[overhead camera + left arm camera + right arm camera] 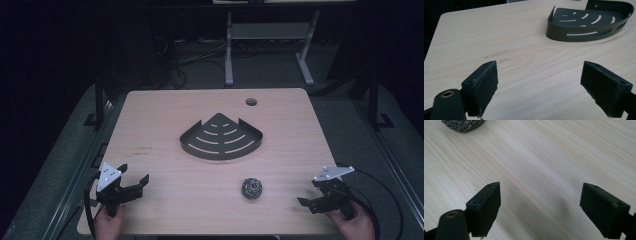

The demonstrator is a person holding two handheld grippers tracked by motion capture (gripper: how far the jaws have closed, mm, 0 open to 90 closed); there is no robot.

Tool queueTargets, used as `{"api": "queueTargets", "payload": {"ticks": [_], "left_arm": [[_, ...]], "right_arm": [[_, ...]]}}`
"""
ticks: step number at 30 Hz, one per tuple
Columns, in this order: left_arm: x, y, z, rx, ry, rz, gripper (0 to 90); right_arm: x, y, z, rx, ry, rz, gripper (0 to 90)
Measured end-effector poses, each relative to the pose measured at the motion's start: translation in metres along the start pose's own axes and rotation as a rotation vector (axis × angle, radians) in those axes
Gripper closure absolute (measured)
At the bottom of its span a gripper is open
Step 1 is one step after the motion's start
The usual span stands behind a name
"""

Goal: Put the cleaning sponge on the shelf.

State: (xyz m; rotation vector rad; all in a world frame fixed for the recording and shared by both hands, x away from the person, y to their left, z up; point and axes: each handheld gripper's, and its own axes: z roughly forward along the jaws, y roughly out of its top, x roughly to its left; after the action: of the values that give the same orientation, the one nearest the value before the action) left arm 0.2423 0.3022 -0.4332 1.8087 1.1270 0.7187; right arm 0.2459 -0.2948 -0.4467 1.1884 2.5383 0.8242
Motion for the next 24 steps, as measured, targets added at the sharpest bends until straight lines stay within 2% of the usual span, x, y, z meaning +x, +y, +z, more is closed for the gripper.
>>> {"api": "queueTargets", "payload": {"ticks": [8, 24], "left_arm": [[0.000, -0.002, -0.002, -0.002, 0.006, 0.013, 13.8], [0.001, -0.003, -0.002, -0.002, 0.011, 0.011, 13.7]], "right_arm": [[0.002, 0.002, 0.000, 0.001, 0.007, -0.002, 16.7], [0.014, 0.012, 0.004, 0.015, 0.027, -0.041, 16.7]]}}
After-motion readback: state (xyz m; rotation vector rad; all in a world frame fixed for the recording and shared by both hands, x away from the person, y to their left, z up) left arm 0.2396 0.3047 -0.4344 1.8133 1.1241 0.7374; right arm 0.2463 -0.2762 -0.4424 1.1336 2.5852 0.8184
